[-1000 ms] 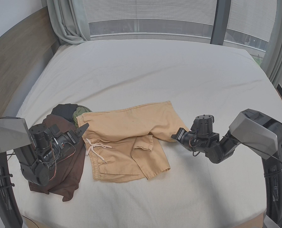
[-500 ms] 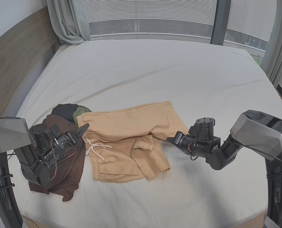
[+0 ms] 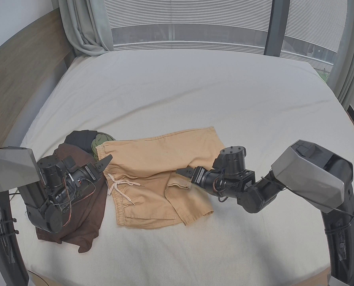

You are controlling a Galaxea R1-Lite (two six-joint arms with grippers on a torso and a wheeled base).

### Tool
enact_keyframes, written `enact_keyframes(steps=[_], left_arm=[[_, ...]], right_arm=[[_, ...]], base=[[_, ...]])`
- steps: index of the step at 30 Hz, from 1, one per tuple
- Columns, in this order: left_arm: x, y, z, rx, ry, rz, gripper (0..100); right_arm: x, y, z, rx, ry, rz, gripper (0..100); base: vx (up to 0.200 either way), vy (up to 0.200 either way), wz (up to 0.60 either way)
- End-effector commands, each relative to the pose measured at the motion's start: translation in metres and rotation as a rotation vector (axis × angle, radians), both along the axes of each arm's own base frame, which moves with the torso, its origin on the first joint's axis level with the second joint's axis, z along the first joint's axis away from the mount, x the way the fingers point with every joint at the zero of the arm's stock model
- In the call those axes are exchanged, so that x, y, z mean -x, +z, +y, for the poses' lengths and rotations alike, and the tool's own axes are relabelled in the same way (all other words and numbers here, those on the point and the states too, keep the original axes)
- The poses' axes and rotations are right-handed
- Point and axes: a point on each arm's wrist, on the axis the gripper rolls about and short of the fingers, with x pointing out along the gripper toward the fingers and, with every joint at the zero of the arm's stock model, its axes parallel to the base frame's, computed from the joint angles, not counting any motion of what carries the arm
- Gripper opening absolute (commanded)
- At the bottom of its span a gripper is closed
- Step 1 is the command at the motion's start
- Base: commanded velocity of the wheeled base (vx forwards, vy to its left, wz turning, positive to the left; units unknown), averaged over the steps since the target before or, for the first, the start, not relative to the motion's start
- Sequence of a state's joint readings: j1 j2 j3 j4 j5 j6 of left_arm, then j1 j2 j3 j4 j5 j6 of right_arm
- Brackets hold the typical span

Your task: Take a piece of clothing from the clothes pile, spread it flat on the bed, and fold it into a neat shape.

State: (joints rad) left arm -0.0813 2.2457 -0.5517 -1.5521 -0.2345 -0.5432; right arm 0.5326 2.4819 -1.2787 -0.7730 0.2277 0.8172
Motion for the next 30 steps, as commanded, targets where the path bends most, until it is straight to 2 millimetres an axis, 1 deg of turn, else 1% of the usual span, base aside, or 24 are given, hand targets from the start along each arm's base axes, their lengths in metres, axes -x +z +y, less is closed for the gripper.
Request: enact_keyframes(steps=[1,4,10,11,24,27,30], left_arm=[[0.000,0.000,0.000,0.000,0.000,-0.001,100],[0.000,0.001,0.001,0.002,0.001,-0.002,100],[0.000,0.002,0.000,0.002,0.001,-0.006,100],[0.000,0.001,0.000,0.002,0.001,-0.005,100],[0.000,0.000,0.000,0.002,0.000,-0.002,100],[-0.001,0.000,0.000,0.001,0.003,-0.002,100],[0.000,0.000,0.000,0.001,0.001,0.000,100]], right_arm=[[-0.001,-0.020,0.020,0.017,0.032,0.025,100],[-0.002,-0.029,0.025,0.025,0.039,0.036,100],[-0.004,-0.030,0.031,0.021,0.032,0.017,100],[-0.007,-0.031,0.032,0.027,0.012,0.008,0],[-0.009,-0.036,0.028,0.039,-0.024,0.010,0],[-0.006,-0.037,0.022,0.052,-0.032,0.028,0],[-0.003,-0.027,0.002,0.054,-0.065,0.025,0]], base=[[0.000,0.000,0.00],[0.000,0.000,0.00],[0.000,0.000,0.00],[0.000,0.000,0.00],[0.000,0.000,0.00],[0.000,0.000,0.00],[0.000,0.000,0.00]])
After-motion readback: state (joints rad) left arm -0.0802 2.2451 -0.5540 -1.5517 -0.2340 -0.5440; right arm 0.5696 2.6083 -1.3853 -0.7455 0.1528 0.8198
